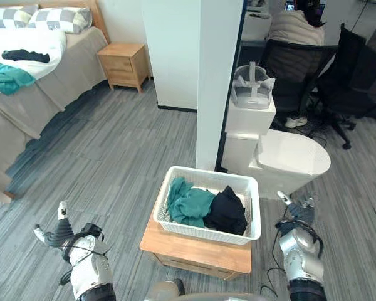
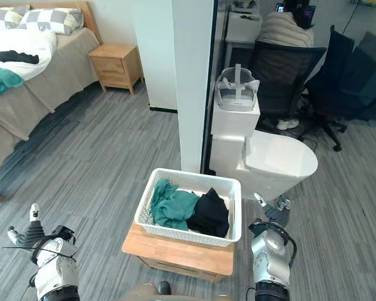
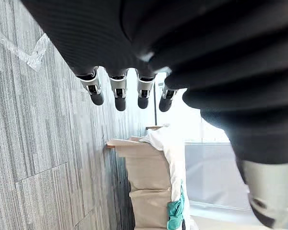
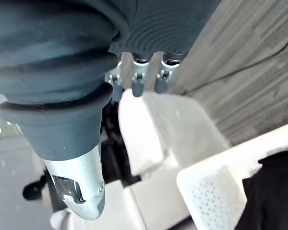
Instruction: Pick up the laundry basket with both hands and put the clothes into the washing machine.
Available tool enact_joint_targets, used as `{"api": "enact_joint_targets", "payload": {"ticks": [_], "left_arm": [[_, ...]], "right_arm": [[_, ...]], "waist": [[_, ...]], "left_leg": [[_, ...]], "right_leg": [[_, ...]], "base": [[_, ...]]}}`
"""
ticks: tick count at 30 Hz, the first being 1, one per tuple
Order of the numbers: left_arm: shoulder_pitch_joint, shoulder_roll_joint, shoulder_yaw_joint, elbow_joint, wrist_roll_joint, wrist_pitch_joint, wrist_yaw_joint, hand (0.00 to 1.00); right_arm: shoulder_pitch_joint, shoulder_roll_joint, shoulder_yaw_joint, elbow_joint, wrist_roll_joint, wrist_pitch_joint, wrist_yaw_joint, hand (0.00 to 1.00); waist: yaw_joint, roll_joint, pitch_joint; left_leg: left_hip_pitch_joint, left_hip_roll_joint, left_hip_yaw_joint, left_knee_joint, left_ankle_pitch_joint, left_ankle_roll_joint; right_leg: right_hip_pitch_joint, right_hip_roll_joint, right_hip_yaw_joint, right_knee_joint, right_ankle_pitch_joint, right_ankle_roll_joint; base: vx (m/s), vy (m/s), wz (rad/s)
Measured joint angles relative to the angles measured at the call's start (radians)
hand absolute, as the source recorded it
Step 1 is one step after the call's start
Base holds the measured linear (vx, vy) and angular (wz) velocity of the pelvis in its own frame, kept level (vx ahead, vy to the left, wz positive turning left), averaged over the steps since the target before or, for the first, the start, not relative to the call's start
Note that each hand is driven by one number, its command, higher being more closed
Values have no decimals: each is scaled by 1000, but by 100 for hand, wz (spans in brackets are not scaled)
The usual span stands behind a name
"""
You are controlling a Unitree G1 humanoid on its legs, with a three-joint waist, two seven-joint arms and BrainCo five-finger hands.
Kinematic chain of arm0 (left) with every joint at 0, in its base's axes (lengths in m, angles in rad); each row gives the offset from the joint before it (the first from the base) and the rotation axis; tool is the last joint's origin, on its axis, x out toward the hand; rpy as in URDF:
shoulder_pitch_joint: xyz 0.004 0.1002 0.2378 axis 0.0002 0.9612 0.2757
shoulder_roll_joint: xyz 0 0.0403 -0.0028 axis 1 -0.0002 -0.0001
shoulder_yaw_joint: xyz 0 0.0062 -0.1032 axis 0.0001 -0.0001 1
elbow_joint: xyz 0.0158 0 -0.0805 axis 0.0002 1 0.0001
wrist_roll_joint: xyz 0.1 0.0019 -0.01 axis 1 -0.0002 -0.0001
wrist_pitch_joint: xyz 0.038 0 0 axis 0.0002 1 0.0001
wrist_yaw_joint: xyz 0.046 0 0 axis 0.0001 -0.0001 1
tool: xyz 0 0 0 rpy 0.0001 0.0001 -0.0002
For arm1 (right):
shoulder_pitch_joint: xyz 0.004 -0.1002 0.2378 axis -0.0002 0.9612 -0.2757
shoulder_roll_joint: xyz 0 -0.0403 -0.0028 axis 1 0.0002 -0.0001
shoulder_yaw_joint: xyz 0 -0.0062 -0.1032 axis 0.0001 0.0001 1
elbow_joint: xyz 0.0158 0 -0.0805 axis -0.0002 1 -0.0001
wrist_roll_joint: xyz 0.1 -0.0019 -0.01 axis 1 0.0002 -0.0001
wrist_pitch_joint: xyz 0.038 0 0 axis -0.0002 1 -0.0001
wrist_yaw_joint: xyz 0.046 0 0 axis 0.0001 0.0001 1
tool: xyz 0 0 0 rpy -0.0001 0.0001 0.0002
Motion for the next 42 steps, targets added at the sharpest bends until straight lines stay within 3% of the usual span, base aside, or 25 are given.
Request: {"api": "enact_joint_targets", "payload": {"ticks": [5, 6, 8, 10, 12, 18, 23, 26, 29, 33, 42], "left_arm": [[-17, 5, -70, -43, -5, 47, -148, 0], [-38, 17, -87, -64, -4, 81, -191, 0], [-72, 33, -102, -86, 1, 110, -218, 0], [-148, 43, -112, -145, 46, 151, -270, 0], [-192, 50, -111, -183, 84, 172, -303, 0], [-289, 83, -112, -252, 128, 196, -436, 0], [-486, 262, -117, -207, 42, 185, -453, 0], [-628, 386, -155, -108, -20, 185, -477, 0], [-702, 489, -205, -31, -48, 193, -532, 0], [-801, 498, -256, 35, 22, 234, -608, 0], [-821, 503, -335, 183, 239, 275, -762, 0]], "right_arm": [[-52, -58, 0, 3, -60, 101, 36, 0], [-77, -64, -13, 4, -70, 151, 32, 0], [-109, -63, -33, 2, -92, 184, 31, 0], [-165, -56, -59, -26, -128, 232, 32, 0], [-199, -33, -76, -92, -137, 251, 35, 0], [-281, -15, -103, -197, -244, 242, 81, 0], [-426, -94, -162, -46, -17, 137, 83, 0], [-519, -202, -180, 78, 96, 128, 130, 0], [-641, -287, -201, 200, 110, 128, 196, 0], [-721, -349, -216, 288, 81, 163, 286, 0], [-765, -382, -194, 350, 71, 166, 365, 0]], "waist": [[-3, 35, 38], [-1, 36, 66], [-2, 36, 87], [0, 30, 142], [0, 27, 188], [4, 18, 256], [8, 15, 320], [30, 15, 337], [41, 15, 337], [53, 15, 338], [56, 12, 353]], "left_leg": [[-134, 28, -42, 51, 15, -22], [-156, 41, -51, 62, 20, -28], [-208, 55, -73, 87, 24, -34], [-294, 74, -95, 113, 32, -45], [-346, 80, -99, 121, 40, -44], [-466, 84, -104, 178, 50, -36], [-558, 100, -118, 227, 49, -36], [-598, 113, -124, 249, 49, -36], [-619, 125, -120, 253, 50, -36], [-633, 129, -129, 249, 52, -40], [-628, 121, -133, 168, 103, -77]], "right_leg": [[-16, 46, -39, -135, 27, 9], [-26, 60, -44, -140, 34, 4], [-64, 75, -57, -127, 36, 1], [-151, 87, -74, -74, 28, -9], [-215, 85, -78, -26, 17, -21], [-347, 68, -92, 68, -8, -21], [-433, 73, -94, 119, -14, -28], [-462, 83, -97, 124, -12, -29], [-484, 92, -94, 122, -6, -35], [-493, 98, -104, 121, -5, -35], [-521, 86, -153, 143, -6, -35]], "base": [[-24, -91, 16], [-66, -48, 15], [-93, -53, 17], [-142, -66, 16], [-158, -19, 2], [-57, 7, 3], [-52, -15, -1], [-33, -13, -7], [-1, -27, -9], [36, -41, 2], [49, -61, 9]]}}
